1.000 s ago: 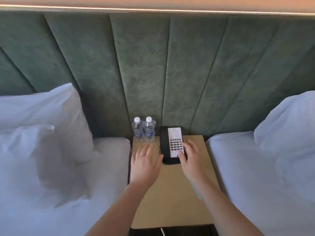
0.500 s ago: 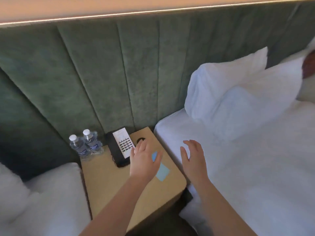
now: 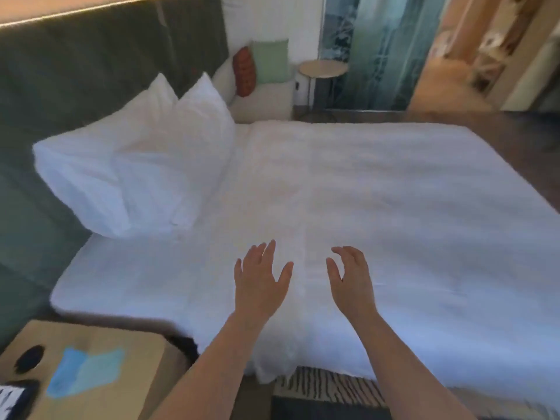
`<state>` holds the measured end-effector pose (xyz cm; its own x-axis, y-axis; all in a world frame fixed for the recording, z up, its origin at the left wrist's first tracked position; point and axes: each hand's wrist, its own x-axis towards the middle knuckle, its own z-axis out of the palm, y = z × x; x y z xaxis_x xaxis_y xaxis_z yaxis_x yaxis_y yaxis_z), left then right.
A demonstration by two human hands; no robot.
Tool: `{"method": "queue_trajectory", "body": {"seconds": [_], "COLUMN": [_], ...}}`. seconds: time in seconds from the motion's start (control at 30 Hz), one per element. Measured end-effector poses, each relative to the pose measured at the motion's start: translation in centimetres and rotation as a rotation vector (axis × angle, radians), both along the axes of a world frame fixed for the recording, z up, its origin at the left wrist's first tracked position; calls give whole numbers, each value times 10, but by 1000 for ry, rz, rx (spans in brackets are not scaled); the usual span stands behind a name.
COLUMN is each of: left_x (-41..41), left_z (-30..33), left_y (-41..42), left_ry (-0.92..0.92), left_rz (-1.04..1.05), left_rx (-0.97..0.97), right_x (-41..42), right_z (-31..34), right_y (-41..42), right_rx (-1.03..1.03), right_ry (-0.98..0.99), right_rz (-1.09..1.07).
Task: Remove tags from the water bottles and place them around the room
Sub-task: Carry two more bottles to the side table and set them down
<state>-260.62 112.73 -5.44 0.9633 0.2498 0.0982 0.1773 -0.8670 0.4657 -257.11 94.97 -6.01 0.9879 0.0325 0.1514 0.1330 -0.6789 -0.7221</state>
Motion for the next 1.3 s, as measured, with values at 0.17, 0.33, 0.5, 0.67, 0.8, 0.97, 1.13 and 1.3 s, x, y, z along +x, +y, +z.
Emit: {"method": "queue_trajectory", "body": {"seconds": [0.17, 0.33, 0.5, 0.67, 0.8, 0.97, 1.13, 1.3], "left_x": [44, 50, 31, 35, 54, 89, 110, 120], "left_z": [-3, -15, -22, -29, -37, -32, -24, -23], "left_y": [-161, -312, -429, -528, -598, -680, -748, -834], "left_ry": [30, 94, 144, 142, 148, 125, 113, 123], "left_rz": [-379, -735, -1061, -1272, -1396, -1494, -1551, -1587], "left_rx": [-21, -26, 7, 60, 102, 123, 86, 39], "right_x": [-22, -75, -137, -156, -145, -117, -100, -98], "right_z": [-2, -11, -21, -36, -44, -41, -36, -37], "right_y": [-163, -294, -377, -437, -483, -547, -604, -683], "right_rx": [12, -2, 41, 74, 96, 92, 55, 36], "right_ry": [0, 45, 102, 151, 169, 186, 170, 167], "right_rz": [-362, -741, -1076, -1327, -1436, -1521, -1555, -1582]}}
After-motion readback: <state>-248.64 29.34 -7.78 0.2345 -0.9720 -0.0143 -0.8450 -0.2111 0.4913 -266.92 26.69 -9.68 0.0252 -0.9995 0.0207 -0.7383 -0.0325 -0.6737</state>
